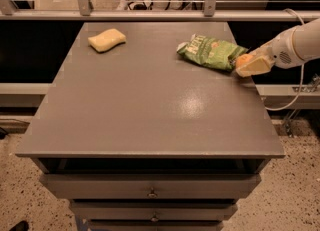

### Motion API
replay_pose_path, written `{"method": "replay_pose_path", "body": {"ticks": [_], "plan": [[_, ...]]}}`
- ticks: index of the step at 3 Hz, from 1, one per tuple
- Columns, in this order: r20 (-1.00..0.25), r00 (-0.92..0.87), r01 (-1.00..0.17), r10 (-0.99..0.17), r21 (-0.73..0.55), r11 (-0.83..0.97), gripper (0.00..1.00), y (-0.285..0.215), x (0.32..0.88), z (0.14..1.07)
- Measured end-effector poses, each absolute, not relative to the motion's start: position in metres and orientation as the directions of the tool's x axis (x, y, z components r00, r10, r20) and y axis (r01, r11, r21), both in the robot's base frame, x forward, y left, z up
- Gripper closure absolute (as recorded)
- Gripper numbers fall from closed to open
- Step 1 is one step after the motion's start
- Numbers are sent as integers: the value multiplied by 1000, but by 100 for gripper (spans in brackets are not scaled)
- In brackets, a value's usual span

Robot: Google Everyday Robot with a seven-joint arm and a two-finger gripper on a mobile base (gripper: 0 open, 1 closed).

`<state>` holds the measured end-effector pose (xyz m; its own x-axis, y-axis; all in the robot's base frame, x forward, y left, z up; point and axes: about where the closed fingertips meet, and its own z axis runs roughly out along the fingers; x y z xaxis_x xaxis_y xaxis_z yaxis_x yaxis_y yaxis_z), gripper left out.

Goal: Move orange near green jalapeno chip bag

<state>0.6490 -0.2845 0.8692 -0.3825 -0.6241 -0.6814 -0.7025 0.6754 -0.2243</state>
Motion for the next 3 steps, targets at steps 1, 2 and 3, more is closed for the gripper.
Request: {"method": "replay_pose_path", "body": {"ticks": [1, 2, 3], "plan": [[-703, -368, -708, -609, -213, 674, 100, -272, 656, 869], [-733, -357, -719, -579, -179, 671, 100, -250, 659, 863], [-757, -349, -732, -552, -148, 665, 100, -228, 659, 858]]}}
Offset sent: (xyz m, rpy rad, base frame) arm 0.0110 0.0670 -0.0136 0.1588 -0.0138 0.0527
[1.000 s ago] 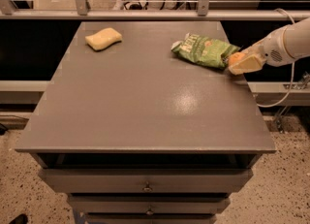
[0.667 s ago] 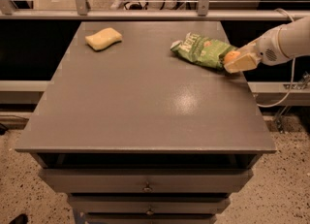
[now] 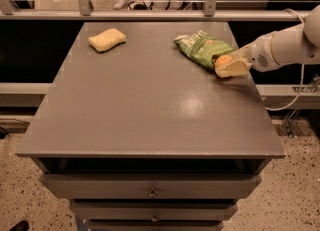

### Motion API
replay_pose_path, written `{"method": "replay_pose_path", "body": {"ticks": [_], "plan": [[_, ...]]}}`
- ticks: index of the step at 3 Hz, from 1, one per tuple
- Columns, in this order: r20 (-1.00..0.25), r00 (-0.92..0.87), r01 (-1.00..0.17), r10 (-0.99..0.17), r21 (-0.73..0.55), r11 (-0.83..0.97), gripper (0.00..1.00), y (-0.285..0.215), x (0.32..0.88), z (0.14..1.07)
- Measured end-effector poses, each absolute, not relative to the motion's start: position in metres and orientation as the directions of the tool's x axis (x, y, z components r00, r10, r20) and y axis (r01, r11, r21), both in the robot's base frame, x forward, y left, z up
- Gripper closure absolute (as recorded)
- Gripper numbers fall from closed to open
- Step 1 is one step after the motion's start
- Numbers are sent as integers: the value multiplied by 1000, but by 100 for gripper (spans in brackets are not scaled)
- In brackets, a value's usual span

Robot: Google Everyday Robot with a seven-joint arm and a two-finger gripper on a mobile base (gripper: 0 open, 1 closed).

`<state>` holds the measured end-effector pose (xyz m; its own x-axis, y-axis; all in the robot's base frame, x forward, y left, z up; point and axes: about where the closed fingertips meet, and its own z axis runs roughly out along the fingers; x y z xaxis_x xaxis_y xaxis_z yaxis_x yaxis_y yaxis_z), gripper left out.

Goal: Move orange near green jalapeno chip bag

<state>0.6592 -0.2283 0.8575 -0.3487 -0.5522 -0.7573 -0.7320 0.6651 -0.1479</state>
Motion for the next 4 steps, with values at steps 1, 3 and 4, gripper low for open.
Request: {"method": "replay_pose_path", "body": {"ticks": [1, 3, 4], "plan": [[-761, -348, -738, -547, -137, 661, 87, -220, 657, 856], [-759, -348, -738, -550, -140, 660, 40, -222, 652, 855], [-757, -350, -737, -551, -140, 661, 17, -223, 651, 854]]}}
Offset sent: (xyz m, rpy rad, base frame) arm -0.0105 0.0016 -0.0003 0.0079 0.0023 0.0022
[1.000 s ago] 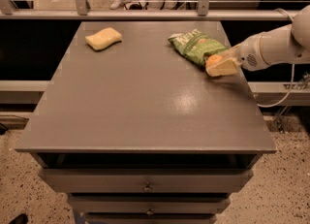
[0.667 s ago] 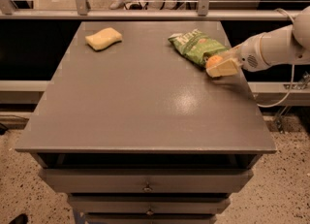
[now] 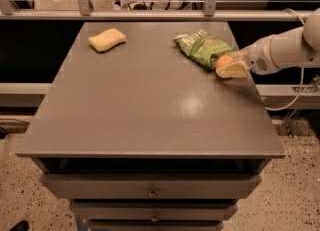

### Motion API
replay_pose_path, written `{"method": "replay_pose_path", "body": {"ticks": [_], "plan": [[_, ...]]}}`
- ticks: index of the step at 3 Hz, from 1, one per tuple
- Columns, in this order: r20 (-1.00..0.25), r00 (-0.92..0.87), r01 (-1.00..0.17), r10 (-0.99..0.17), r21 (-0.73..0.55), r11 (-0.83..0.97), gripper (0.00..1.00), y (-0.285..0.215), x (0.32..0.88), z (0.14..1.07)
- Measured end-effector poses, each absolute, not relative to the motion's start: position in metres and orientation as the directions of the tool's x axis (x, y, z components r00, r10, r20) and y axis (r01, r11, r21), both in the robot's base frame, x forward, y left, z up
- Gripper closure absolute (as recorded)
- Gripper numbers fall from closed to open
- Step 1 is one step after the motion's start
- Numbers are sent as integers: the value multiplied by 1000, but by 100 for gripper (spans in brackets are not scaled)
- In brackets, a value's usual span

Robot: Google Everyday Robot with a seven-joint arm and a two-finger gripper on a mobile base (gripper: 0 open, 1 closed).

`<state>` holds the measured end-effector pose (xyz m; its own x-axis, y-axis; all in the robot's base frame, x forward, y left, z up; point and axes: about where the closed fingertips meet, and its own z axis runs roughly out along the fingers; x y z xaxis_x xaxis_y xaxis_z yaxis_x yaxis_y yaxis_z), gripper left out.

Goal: Move orange near green jalapeno chip bag

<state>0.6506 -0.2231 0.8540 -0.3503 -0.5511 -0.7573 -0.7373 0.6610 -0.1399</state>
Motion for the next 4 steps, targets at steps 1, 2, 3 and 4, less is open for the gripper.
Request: {"method": "replay_pose_path", "body": {"ticks": [1, 2, 3, 4], "plan": [[-757, -354, -736, -550, -138, 663, 0, -224, 649, 853], [-756, -356, -734, -550, -138, 665, 0, -226, 647, 853], [-778, -315, -740, -544, -157, 654, 0, -265, 612, 883], [-784, -290, -745, -549, -175, 643, 0, -285, 594, 892]]}}
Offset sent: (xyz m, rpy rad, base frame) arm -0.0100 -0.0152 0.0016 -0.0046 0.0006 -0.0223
